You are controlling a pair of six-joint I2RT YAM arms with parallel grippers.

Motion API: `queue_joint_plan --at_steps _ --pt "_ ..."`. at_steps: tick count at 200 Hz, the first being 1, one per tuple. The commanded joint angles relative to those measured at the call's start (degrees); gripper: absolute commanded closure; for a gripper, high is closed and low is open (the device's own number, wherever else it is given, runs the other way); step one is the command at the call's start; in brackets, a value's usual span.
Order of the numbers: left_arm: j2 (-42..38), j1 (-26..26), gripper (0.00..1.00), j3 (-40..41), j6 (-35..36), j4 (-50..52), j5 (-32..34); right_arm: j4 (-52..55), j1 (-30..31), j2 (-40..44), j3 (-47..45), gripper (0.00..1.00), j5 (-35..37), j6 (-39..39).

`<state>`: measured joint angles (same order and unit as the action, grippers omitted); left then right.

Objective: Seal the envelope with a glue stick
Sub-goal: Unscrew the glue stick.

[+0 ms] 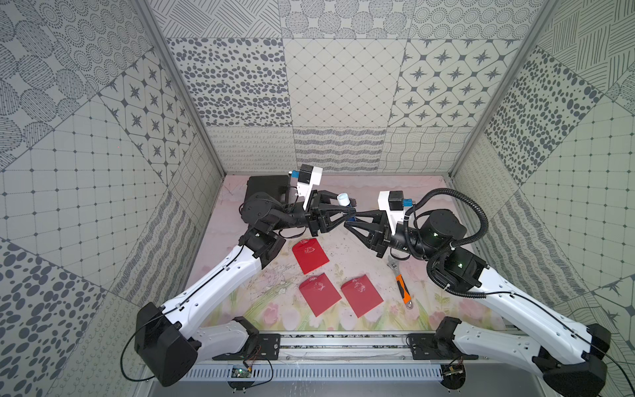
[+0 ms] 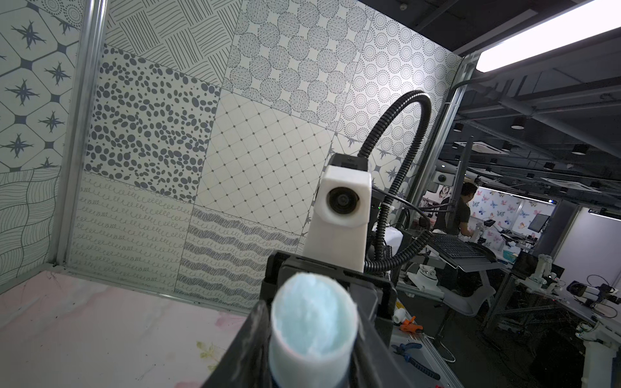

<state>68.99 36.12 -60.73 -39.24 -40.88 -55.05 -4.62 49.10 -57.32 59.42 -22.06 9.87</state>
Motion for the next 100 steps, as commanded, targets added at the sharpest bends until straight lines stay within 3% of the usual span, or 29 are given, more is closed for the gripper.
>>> queue_joint_plan --at_steps 1,62,100 --pt "0.3 0.4 0.61 -1.1 -1.2 -6.4 -2.6 -4.8 -0.1 1.2 1.8 1.0 0.0 -0.1" --pt "0.2 0.4 0.65 -1.8 -1.5 -6.7 -2.8 -6.3 -0.1 1.8 0.9 1.0 0.8 -0.6" --pt "0.4 0.4 0.73 -2.7 -3.2 -8.1 -3.4 -6.4 -0.1 1.9 0.4 1.0 1.0 -0.3"
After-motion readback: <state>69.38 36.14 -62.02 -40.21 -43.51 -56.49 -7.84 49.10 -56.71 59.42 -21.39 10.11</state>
